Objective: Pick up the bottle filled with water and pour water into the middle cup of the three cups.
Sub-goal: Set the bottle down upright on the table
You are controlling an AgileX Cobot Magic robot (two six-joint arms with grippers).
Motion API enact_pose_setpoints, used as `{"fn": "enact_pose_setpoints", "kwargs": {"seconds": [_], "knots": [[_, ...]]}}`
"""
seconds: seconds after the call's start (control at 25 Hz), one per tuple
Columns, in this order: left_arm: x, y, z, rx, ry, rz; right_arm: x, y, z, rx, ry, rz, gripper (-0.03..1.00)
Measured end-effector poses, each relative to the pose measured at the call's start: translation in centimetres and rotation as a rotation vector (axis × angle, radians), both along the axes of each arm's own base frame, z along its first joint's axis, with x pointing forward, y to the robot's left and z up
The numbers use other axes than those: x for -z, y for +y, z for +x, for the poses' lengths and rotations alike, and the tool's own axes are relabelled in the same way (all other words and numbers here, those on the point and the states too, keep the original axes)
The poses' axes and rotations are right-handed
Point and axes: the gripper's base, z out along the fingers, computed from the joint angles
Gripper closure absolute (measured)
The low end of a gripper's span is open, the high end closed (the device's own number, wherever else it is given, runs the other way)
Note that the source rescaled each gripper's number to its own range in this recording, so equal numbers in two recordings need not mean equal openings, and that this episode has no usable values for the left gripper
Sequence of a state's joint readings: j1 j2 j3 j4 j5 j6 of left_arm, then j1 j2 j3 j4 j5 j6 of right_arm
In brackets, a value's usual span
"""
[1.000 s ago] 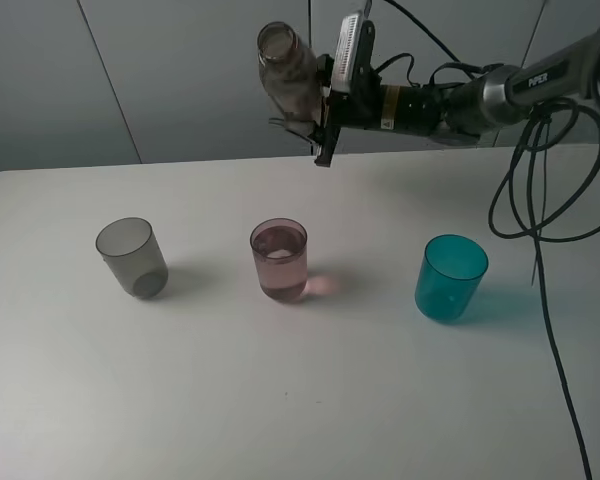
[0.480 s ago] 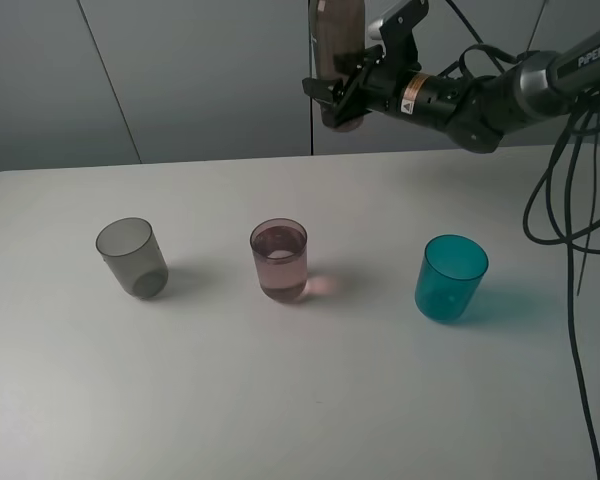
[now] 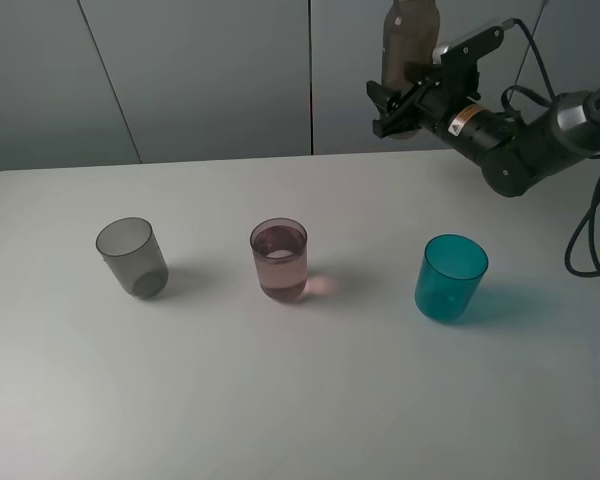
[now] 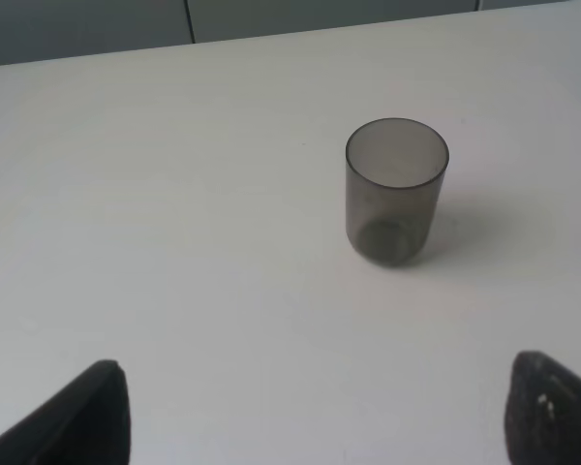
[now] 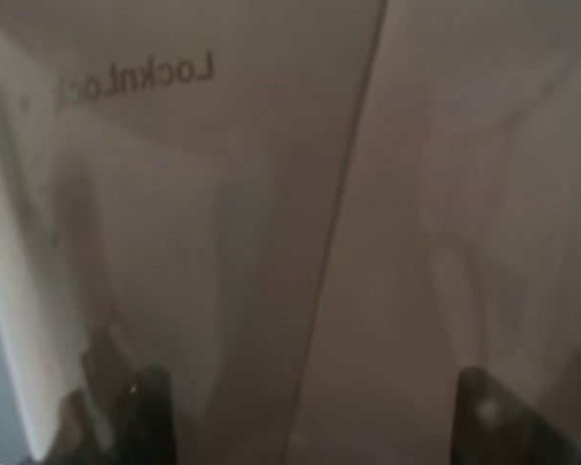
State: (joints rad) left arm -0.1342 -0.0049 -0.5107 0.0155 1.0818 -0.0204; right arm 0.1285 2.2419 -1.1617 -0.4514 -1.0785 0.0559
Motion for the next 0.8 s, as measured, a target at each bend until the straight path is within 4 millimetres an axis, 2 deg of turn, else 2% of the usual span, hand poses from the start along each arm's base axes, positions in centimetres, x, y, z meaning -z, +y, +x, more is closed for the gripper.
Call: {"fn": "enact_pose_setpoints", "kwargs": {"seconds": [0.2, 0.44, 0.8], "knots": [[0.0, 0.0, 0.0, 0.000, 0.000, 0.000, 1.3, -2.1, 0.2, -0.005, -0.002, 0.054, 0.91], [0.0, 0.0, 0.0, 0.000, 0.000, 0.000, 4.0, -3.2, 0.1, 0.012, 0.049, 0.070, 0.91], [0.0, 0.0, 0.0, 0.000, 0.000, 0.000, 6.0, -5.8, -1.6, 0.063, 0.139, 0.063, 0.91]]}}
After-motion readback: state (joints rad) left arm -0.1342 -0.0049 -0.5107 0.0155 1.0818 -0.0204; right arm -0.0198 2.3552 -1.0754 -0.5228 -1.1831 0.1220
